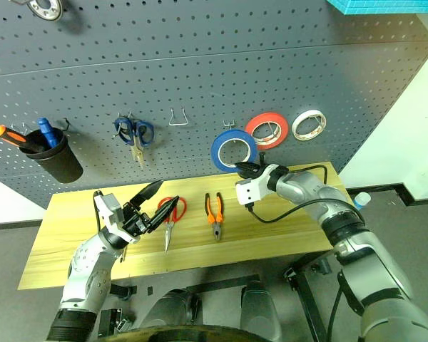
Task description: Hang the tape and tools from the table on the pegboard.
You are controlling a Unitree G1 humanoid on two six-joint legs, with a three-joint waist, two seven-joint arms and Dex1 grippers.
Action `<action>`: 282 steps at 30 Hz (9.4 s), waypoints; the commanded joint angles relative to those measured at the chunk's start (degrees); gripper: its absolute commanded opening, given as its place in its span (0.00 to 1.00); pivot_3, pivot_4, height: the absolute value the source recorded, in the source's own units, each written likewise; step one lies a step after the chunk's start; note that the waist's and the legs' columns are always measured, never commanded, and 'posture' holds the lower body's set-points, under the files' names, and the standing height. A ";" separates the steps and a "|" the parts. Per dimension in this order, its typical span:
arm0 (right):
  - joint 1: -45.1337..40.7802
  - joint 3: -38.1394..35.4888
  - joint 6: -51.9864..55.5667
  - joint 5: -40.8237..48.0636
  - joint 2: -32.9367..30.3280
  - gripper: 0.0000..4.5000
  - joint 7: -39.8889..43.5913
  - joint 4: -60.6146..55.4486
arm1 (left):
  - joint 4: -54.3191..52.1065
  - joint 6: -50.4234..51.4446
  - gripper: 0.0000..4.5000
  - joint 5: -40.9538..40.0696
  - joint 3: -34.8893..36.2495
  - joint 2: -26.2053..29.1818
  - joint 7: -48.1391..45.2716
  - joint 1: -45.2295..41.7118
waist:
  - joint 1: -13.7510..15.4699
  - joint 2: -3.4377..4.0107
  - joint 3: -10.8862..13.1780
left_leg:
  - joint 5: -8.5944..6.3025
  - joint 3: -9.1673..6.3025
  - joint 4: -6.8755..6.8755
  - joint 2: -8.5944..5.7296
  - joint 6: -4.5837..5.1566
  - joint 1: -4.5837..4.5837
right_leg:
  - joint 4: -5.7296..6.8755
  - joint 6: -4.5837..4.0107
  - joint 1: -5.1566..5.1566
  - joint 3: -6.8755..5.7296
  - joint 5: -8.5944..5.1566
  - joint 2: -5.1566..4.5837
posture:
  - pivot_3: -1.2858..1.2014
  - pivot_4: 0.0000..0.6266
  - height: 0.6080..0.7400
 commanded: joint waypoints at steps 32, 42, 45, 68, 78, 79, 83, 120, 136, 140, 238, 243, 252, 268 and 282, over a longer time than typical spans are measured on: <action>13.53 -3.40 59.97 34.30 21.33 0.99 23.97 -21.50 | 15.54 -5.81 0.79 12.81 5.62 14.31 3.50 1.18 | -1.52 0.02 0.03 | 0.00 -0.07 0.00 0.08 0.00 0.00 | 0.16 -0.01 -0.15 0.01 0.03 0.10 | 0.49 0.16 0.98; 5.68 -5.19 81.01 34.56 33.65 0.99 13.13 -10.78 | 17.52 -7.20 0.79 12.14 7.94 15.43 2.99 2.10 | -1.59 0.11 0.08 | 0.00 -0.10 -0.06 0.07 -0.01 -0.04 | 0.21 0.19 -0.28 0.00 0.13 0.10 | 0.49 0.17 0.98; 3.63 -4.28 80.62 33.43 35.58 0.99 10.20 -6.24 | 17.04 -6.42 0.79 11.05 8.00 15.61 1.46 2.92 | -1.77 0.16 0.11 | -0.01 -0.10 -0.10 0.07 -0.01 -0.04 | 0.22 0.19 -0.32 0.00 0.13 0.10 | 0.49 0.18 0.98; -8.08 -15.17 83.31 39.71 46.99 0.99 -5.91 20.42 | 18.53 -8.16 0.79 10.88 8.41 15.41 -0.39 3.93 | -3.21 0.30 0.20 | -0.01 -0.15 -0.17 0.08 -0.01 -0.03 | 0.35 0.20 -0.42 0.00 0.13 0.11 | 0.50 0.19 0.98; -11.11 -14.46 80.99 41.78 48.94 0.99 -4.64 23.54 | 18.40 -8.79 0.79 10.53 8.28 15.03 -0.24 4.93 | -3.22 0.31 0.20 | -0.01 -0.17 -0.17 0.08 -0.01 -0.03 | 0.36 0.21 -0.40 -0.01 0.12 0.11 | 0.50 0.18 0.98; -11.00 -14.18 80.95 41.76 48.95 0.99 -4.34 23.49 | 18.40 -8.85 0.79 10.51 8.25 15.01 -0.20 4.95 | -3.27 0.31 0.20 | -0.01 -0.17 -0.17 0.08 -0.01 -0.03 | 0.36 0.21 -0.40 -0.01 0.12 0.11 | 0.50 0.18 0.98; -9.43 -10.24 80.72 39.68 47.45 0.99 -2.35 22.34 | 18.34 -9.13 0.79 10.43 8.18 14.90 -0.06 5.01 | -3.31 0.31 0.20 | -0.01 -0.17 -0.18 0.08 -0.01 -0.03 | 0.36 0.21 -0.42 -0.01 0.12 0.12 | 0.50 0.18 0.98; -1.22 -0.28 89.12 36.81 37.59 0.99 8.41 -2.72 | 17.84 -8.52 0.79 10.28 8.30 15.16 -0.43 4.84 | -3.18 0.50 0.50 | -0.01 -0.16 -0.31 0.09 -0.01 -0.23 | 0.40 0.28 -0.73 0.00 0.07 0.11 | 0.49 0.20 0.98; -10.07 -4.65 78.73 35.65 43.73 0.99 1.49 18.54 | 16.78 -7.99 0.79 10.45 7.99 14.65 0.41 4.74 | -3.31 0.48 0.49 | 0.14 -0.17 -0.92 0.12 -0.24 -0.24 | 0.36 0.25 -1.09 0.01 0.09 0.10 | 0.50 0.19 0.98; -9.39 -4.70 78.54 35.34 43.58 0.99 1.30 19.40 | 16.66 -7.94 0.79 10.37 7.92 14.64 0.50 4.81 | -3.30 0.48 0.49 | 0.14 -0.17 -1.03 0.14 -0.25 -0.25 | 0.38 0.23 -1.15 0.01 0.08 0.11 | 0.50 0.19 0.98; -28.48 -23.93 17.79 55.30 48.85 0.46 13.16 19.92 | 4.57 -8.45 0.79 -5.13 20.41 7.77 3.56 -3.61 | -6.35 -0.07 0.51 | 0.44 -0.19 -0.68 0.14 -0.72 -0.96 | 1.02 0.07 -1.96 0.05 0.22 0.13 | 0.50 0.14 0.98; -28.65 -23.97 16.92 55.29 49.32 0.46 12.80 20.31 | 2.99 -7.79 0.79 -5.46 20.90 8.41 3.66 -1.85 | -6.27 -0.06 0.52 | 0.44 -0.19 -0.68 0.14 -0.72 -0.97 | 1.02 0.07 -1.96 0.06 0.22 0.13 | 0.50 0.17 0.98; -27.64 -23.82 15.12 55.86 50.06 0.46 12.93 18.86 | -2.94 -5.19 0.79 -6.85 22.48 9.31 4.28 3.72 | -5.98 0.04 0.58 | 0.43 -0.20 -0.69 0.14 -0.71 -0.96 | 1.03 0.06 -1.96 0.06 0.21 0.14 | 0.50 0.22 0.98; -26.37 -24.20 14.37 56.78 50.60 0.46 13.01 18.80 | -8.12 -1.02 0.79 -7.99 24.18 10.07 5.44 7.56 | -5.87 0.16 2.24 | 0.43 -0.20 -0.70 0.15 -0.70 -0.97 | 1.03 0.04 -1.96 0.06 0.20 0.16 | 0.51 0.31 0.98; -26.92 -24.06 13.46 55.97 51.43 0.46 12.05 22.16 | -8.10 -1.12 0.79 -7.91 24.34 9.79 5.91 8.39 | -5.06 0.12 2.73 | 0.43 -0.18 -0.70 0.15 -0.70 -0.98 | 1.03 0.04 -1.97 0.06 0.20 0.16 | 0.51 0.31 0.98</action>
